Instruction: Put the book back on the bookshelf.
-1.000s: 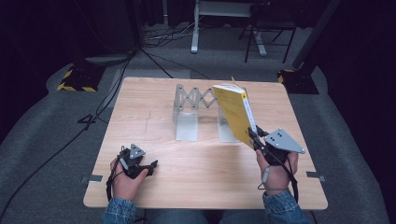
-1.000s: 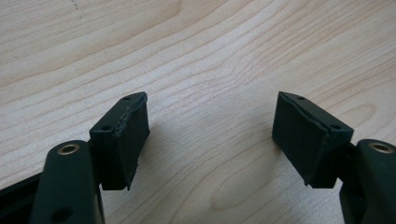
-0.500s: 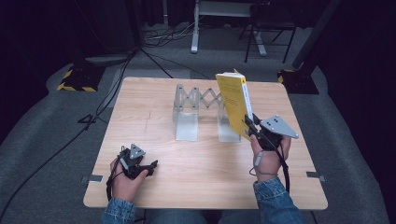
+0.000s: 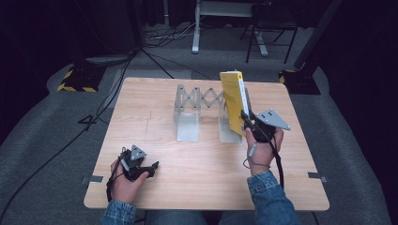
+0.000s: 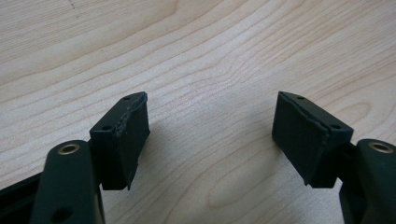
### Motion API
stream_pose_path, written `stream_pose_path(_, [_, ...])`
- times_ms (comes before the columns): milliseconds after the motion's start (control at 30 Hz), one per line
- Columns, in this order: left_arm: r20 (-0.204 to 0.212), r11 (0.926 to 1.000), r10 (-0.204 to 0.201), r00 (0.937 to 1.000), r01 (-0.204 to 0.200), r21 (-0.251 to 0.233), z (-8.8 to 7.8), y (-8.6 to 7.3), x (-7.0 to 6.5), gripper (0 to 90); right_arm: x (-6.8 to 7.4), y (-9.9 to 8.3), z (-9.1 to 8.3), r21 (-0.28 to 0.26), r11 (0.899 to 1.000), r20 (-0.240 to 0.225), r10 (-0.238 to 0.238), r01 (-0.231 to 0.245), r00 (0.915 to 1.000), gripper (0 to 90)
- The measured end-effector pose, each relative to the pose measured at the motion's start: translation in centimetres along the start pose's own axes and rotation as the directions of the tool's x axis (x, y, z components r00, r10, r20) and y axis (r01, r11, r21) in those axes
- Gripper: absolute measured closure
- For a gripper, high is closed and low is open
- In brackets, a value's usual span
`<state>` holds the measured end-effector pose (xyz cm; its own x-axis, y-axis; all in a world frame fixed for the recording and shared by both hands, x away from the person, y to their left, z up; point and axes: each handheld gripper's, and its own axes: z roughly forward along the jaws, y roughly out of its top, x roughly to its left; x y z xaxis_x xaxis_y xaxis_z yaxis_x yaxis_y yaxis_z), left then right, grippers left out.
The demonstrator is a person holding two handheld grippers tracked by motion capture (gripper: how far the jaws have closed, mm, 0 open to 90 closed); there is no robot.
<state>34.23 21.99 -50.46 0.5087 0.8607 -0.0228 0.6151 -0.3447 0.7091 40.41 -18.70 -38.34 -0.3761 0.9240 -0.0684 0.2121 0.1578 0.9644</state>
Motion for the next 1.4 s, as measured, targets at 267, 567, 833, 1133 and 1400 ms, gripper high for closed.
stream_pose_path(267, [0.001,1.0,0.004,1.0,-0.004,0.002,0.0,0.0,0.0,27.7,0.3,-0.9,0.6,-0.008,1.0,-0.022,-0.003,0.002,0.9998,76.6])
stream_pose_path(567, [0.0,1.0,0.004,1.0,-0.004,0.0,0.1,0.1,0.0,26.8,0.6,-2.3,1.3,0.049,0.999,-0.065,0.0,0.004,0.9979,76.4])
stream_pose_path(833, [0.003,1.0,0.0,1.0,0.0,-0.001,0.1,0.1,-0.1,26.7,0.7,-3.7,1.9,0.117,0.993,-0.085,0.003,0.007,0.9963,76.1])
stream_pose_path(1133, [0.003,1.0,0.0,1.0,0.001,-0.001,0.1,0.1,-0.1,26.7,0.5,-3.9,2.1,0.17,0.985,-0.116,0.014,0.006,0.9932,75.6])
stream_pose_path(1400, [0.002,1.0,0.0,1.0,0.0,0.0,0.1,0.1,-0.1,26.7,1.3,-4.8,2.7,0.231,0.972,-0.125,-0.015,0.043,0.9921,74.1])
